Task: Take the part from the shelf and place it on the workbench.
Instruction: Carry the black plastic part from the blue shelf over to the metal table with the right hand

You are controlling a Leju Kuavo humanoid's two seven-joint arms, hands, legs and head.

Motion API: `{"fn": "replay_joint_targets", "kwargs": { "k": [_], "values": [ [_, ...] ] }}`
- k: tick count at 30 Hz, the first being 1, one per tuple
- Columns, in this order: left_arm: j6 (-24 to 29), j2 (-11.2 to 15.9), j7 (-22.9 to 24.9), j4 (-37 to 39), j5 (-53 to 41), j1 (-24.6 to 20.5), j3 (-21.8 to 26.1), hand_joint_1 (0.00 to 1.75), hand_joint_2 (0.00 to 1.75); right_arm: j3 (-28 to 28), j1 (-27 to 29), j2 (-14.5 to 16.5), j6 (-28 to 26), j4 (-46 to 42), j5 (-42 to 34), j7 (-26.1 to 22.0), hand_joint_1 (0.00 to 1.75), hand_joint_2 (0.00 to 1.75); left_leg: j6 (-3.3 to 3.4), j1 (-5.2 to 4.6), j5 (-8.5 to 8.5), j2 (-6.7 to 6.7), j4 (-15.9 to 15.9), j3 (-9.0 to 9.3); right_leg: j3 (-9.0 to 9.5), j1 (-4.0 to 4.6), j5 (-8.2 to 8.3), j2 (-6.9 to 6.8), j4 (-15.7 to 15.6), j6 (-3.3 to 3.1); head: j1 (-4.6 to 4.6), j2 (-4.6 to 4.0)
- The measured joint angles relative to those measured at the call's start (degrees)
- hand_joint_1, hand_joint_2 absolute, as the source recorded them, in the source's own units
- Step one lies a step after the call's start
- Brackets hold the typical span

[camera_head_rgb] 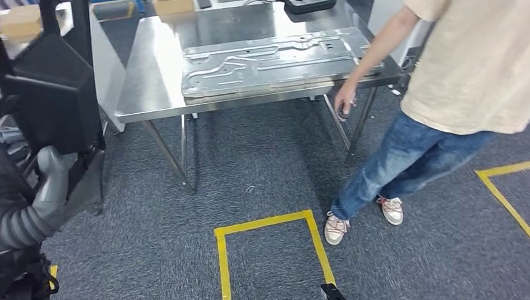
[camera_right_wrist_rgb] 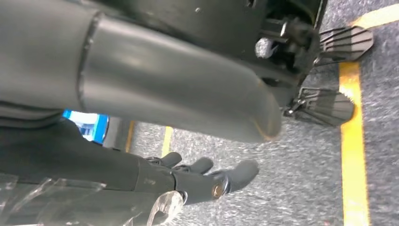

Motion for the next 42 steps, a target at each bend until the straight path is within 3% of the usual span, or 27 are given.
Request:
{"fn": "replay_joint_targets", "kwargs": {
  "k": [1, 3, 5, 7, 8, 9, 11, 13, 16, 18, 21, 22, 23, 24, 26, 28, 30, 33, 34, 36, 37, 38, 39, 40, 42],
  "values": [
    [0.06, 0.01, 0.10, 0.00, -0.03, -0.03, 0.00, 1.75, 1.75, 0.07, -0.05, -0.02, 0.00, 0.02, -0.12, 0.00, 0.00, 0.00, -0.10, 0.26, 0.36, -0.88, -0.59, 0.45, 0.34, 0.03, -0.16, -0.04, -0.07, 0.22, 0.02, 0.00],
    [0.12, 0.00, 0.25, 0.00, 0.08, -0.18, -0.06, 1.75, 1.75, 0.30, -0.05, -0.03, 0.05, 0.02, -0.23, 0.01, 0.00, 0.00, -0.25, 0.92, 1.17, -2.42, -1.86, 1.46, -0.20, 0.14, -1.69, 2.76, 2.19, 0.61, 0.11, -0.01],
    [0.13, -0.05, 0.30, 0.01, 0.51, -0.30, -0.25, 1.75, 1.75, 0.59, 0.18, -0.08, 0.27, 0.06, -0.58, 0.01, 0.00, 0.00, -0.31, 1.30, 1.52, -3.63, -2.29, 1.87, -3.96, 0.14, -5.25, 6.47, 9.79, 0.87, 0.24, -0.01],
    [0.11, -0.12, 0.19, 0.03, 1.28, -0.22, -0.53, 1.75, 1.75, 0.80, 0.31, -0.11, 0.58, 0.15, -1.16, -0.01, 0.00, 0.00, -0.31, 1.34, 1.45, -4.81, -2.21, 1.90, -8.30, 0.13, -7.43, 7.37, 17.10, 1.12, 0.31, 0.00],
    [0.12, -0.14, 0.03, 0.03, 1.63, -0.19, -0.66, 1.75, 1.75, 0.91, 0.32, -0.11, 0.74, 0.20, -1.39, 0.00, 0.00, 0.00, -0.36, 1.38, 1.37, -5.35, -2.16, 1.98, -9.13, 0.09, -6.78, 7.40, 17.73, 1.25, 0.33, 0.00],
    [0.14, -0.14, -0.17, 0.03, 1.90, -0.20, -0.78, 1.75, 1.75, 1.03, 0.33, -0.11, 0.86, 0.25, -1.56, 0.01, 0.00, 0.00, -0.50, 1.44, 1.23, -5.82, -2.06, 2.12, -8.58, 0.02, -4.85, 7.40, 15.57, 1.36, 0.34, 0.00],
    [0.15, -0.14, -0.70, 0.03, 2.47, -0.23, -0.91, 1.75, 1.75, 1.24, 0.35, -0.13, 1.13, 0.31, -1.73, 0.02, 0.00, 0.00, -1.04, 1.52, 0.63, -6.50, -1.50, 2.32, -5.01, -0.20, 0.03, 7.56, 6.74, 1.58, 0.38, 0.00],
    [0.01, -0.11, -1.43, 0.02, 3.66, -0.30, -0.98, 1.75, 1.75, 1.35, 0.28, -0.14, 1.33, 0.38, -1.76, 0.02, 0.00, 0.00, -1.60, 1.42, -0.19, -6.85, -0.58, 2.08, -2.51, -0.31, 2.35, 7.82, 0.84, 1.19, 0.39, 0.00],
    [-0.75, -0.02, -2.79, 0.02, 6.54, -0.35, -1.09, 1.75, 1.75, 1.60, 0.05, -0.08, 1.40, 0.48, -1.90, 0.01, 0.00, 0.00, -2.04, 1.47, -0.83, -6.91, 0.06, 1.75, -2.27, -0.16, 2.29, 7.76, 0.13, 0.00, 0.37, 0.00],
    [-1.15, 0.13, -3.37, 0.02, 7.91, -0.47, -1.09, 1.75, 1.75, 1.70, -0.03, -0.06, 1.42, 0.50, -1.95, 0.01, 0.00, 0.00, -2.72, 1.71, -2.47, -6.43, 2.67, 0.68, -2.20, -0.39, 2.36, 7.54, 0.05, -0.49, 0.27, 0.00],
    [-1.84, 0.39, -4.37, 0.02, 9.94, -0.64, -1.18, 1.75, 1.75, 2.01, 0.00, -0.13, 1.45, 0.54, -2.11, 0.02, 0.00, 0.00, -4.09, 2.51, -8.02, -5.68, 14.94, -5.34, -2.19, -0.59, 2.27, 7.31, 0.02, -0.77, 0.14, 0.00],
    [-2.08, 0.42, -4.75, 0.02, 10.61, -0.62, -1.23, 1.75, 1.75, 2.18, 0.01, -0.13, 1.48, 0.55, -2.22, 0.02, 0.00, 0.00, -4.30, 2.76, -9.01, -5.59, 18.35, -7.21, -2.18, -0.61, 2.21, 7.26, 0.03, -0.78, 0.14, 0.00],
    [-2.25, 0.44, -5.09, 0.02, 11.12, -0.60, -1.27, 1.75, 1.75, 2.35, 0.01, -0.13, 1.52, 0.55, -2.32, 0.02, 0.00, 0.00, -4.38, 2.91, -8.85, -5.51, 19.48, -8.03, -2.12, -0.62, 2.14, 7.23, 0.03, -0.76, 0.13, 0.00],
    [-2.34, 0.45, -5.34, 0.02, 11.42, -0.62, -1.28, 1.75, 1.75, 2.49, -0.01, -0.12, 1.56, 0.56, -2.39, 0.02, 0.00, 0.00, -4.33, 2.97, -7.56, -5.45, 18.04, -7.56, -2.00, -0.63, 2.07, 7.21, 0.03, -0.72, 0.13, 0.00],
    [-2.47, 0.54, -5.65, 0.02, 11.68, -0.78, -1.23, 1.75, 1.75, 2.67, -0.07, -0.08, 1.67, 0.56, -2.43, 0.01, 0.00, 0.00, -3.73, 2.81, -3.04, -5.18, 9.17, -3.50, -1.60, -0.67, 1.91, 7.21, -0.03, -0.58, 0.12, 0.00],
    [-2.60, 0.72, -5.82, 0.02, 11.73, -1.09, -1.19, 1.75, 1.75, 2.82, -0.16, 0.01, 1.78, 0.56, -2.44, 0.01, 0.00, 0.00, -2.95, 2.26, -0.16, -4.84, 1.56, -0.01, -1.29, -0.65, 1.70, 7.23, -0.14, -0.20, 0.11, 0.00],
    [-2.69, 0.88, -5.99, 0.02, 11.74, -1.30, -1.19, 1.75, 1.75, 3.01, -0.22, 0.07, 1.92, 0.57, -2.46, 0.01, 0.00, 0.00, -2.52, 1.75, 0.05, -4.84, -0.15, 0.60, -1.09, -0.74, 1.56, 7.19, -0.37, 0.42, 0.12, 0.00],
    [-2.84, 0.95, -6.26, -0.03, 11.74, -1.52, -1.18, 1.75, 1.75, 3.31, -0.28, 0.11, 2.11, 0.58, -2.53, 0.02, 0.00, 0.00, -1.87, 1.90, 0.83, -5.13, -1.45, 1.62, -1.24, -0.64, 0.48, 7.10, 0.67, 1.26, 0.21, -0.01],
    [-2.87, 0.95, -6.33, -0.04, 11.74, -1.61, -1.19, 1.75, 1.75, 3.43, -0.28, 0.11, 2.16, 0.58, -2.56, 0.02, 0.00, 0.00, -1.62, 2.05, 1.15, -5.17, -1.95, 2.03, -2.33, -0.50, -1.03, 7.17, 3.23, 1.34, 0.28, -0.01],
    [-2.98, 0.95, -6.39, -0.04, 11.78, -1.63, -1.32, 1.75, 1.75, 3.69, -0.26, 0.11, 2.19, 0.60, -2.61, 0.02, 0.00, 0.00, -1.23, 2.11, 1.25, -5.18, -2.16, 2.20, -6.52, -0.35, -5.12, 7.33, 11.82, 1.29, 0.38, 0.00],
    [-3.07, 0.94, -6.39, -0.04, 11.81, -1.56, -1.41, 1.75, 1.75, 3.81, -0.22, 0.11, 2.19, 0.60, -2.63, 0.01, 0.00, 0.00, -1.14, 2.05, 1.18, -5.24, -2.14, 2.20, -8.70, -0.29, -6.48, 7.37, 15.81, 1.32, 0.39, 0.00],
    [-3.16, 0.93, -6.39, -0.04, 11.83, -1.50, -1.50, 1.75, 1.75, 3.92, -0.21, 0.11, 2.19, 0.60, -2.67, 0.01, 0.00, 0.00, -1.08, 2.00, 1.11, -5.32, -2.11, 2.21, -10.01, -0.28, -6.70, 7.37, 17.87, 1.35, 0.40, 0.00],
    [-3.24, 0.93, -6.39, -0.04, 11.85, -1.45, -1.56, 1.75, 1.75, 4.00, -0.18, 0.11, 2.19, 0.60, -2.75, 0.01, 0.00, 0.00, -1.09, 1.99, 1.02, -5.44, -2.07, 2.29, -10.07, -0.29, -5.71, 7.37, 17.45, 1.36, 0.41, 0.00],
    [-3.32, 0.93, -6.39, -0.04, 11.85, -1.44, -1.58, 1.75, 1.75, 4.06, -0.15, 0.10, 2.18, 0.60, -2.83, 0.01, 0.00, 0.00, -1.18, 2.01, 0.89, -5.60, -1.99, 2.42, -8.85, -0.31, -3.71, 7.37, 14.46, 1.35, 0.42, 0.00],
    [-3.50, 0.94, -6.39, -0.04, 11.85, -1.45, -1.59, 1.75, 1.75, 4.11, -0.13, 0.09, 2.16, 0.60, -2.97, 0.02, 0.00, 0.00, -1.66, 1.94, 0.33, -5.84, -1.48, 2.53, -4.58, -0.36, 0.60, 7.39, 5.24, 1.29, 0.43, 0.00]
  ]
}}
